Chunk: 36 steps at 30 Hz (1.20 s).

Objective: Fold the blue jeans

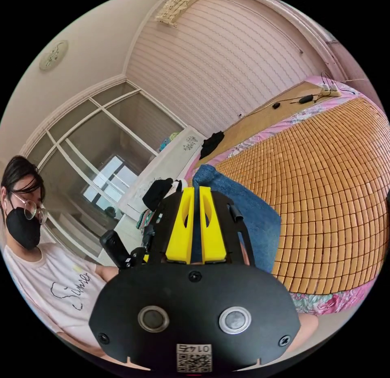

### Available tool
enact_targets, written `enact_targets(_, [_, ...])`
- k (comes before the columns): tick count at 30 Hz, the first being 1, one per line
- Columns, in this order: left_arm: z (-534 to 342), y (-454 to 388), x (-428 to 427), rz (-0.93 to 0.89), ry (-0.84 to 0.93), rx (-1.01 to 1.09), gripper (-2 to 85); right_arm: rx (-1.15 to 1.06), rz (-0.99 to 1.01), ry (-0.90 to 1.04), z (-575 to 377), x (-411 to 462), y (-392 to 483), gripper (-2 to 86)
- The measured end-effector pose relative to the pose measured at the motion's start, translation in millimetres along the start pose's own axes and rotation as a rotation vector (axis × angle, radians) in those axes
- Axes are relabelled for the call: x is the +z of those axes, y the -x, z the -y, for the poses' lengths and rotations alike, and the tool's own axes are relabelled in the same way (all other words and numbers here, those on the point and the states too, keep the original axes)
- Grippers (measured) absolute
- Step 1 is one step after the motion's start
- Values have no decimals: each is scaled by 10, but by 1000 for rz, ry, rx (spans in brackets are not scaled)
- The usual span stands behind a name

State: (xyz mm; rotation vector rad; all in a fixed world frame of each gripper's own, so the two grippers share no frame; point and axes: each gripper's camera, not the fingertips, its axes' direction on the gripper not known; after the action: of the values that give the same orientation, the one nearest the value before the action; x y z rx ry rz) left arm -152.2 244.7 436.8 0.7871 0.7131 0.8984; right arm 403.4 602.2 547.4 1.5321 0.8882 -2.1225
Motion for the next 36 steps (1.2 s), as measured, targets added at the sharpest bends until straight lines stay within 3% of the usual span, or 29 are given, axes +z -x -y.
enact_targets(5, [-737,993,-276,103,157,-288,66,-23,-7,255,-227,1466,179,10])
enact_targets(8, [-1177,1446,-449,213,222,-457,48,-30,-67,296,-410,1571,134,2])
enact_targets(11, [-1340,1728,-533,182,176,-567,30,-81,-170,393,-634,1400,147,-1])
enact_targets(16, [-1062,1890,-35,128,180,-523,22,-148,-404,646,-1113,1278,223,-3])
enact_targets(19, [-850,1902,535,220,312,-383,6,-150,-497,732,-1291,1525,105,-4])
enact_targets(20, [-861,1967,811,275,418,-342,0,-138,-506,753,-1284,1624,43,-4])
enact_targets(25, [-808,2150,976,253,428,-301,1,-146,-451,830,-1114,1663,-19,-2])
enact_targets(30, [-752,2389,748,238,335,-358,86,-159,-455,494,-824,940,5,21])
enact_targets(31, [-760,2528,759,213,315,-405,106,-122,-480,412,-774,783,-110,80])
enact_targets(34, [-774,2856,945,155,325,-493,123,56,-536,354,-699,614,-510,175])
enact_targets(36, [-778,3017,1114,101,351,-536,138,145,-473,324,-713,558,-717,180])
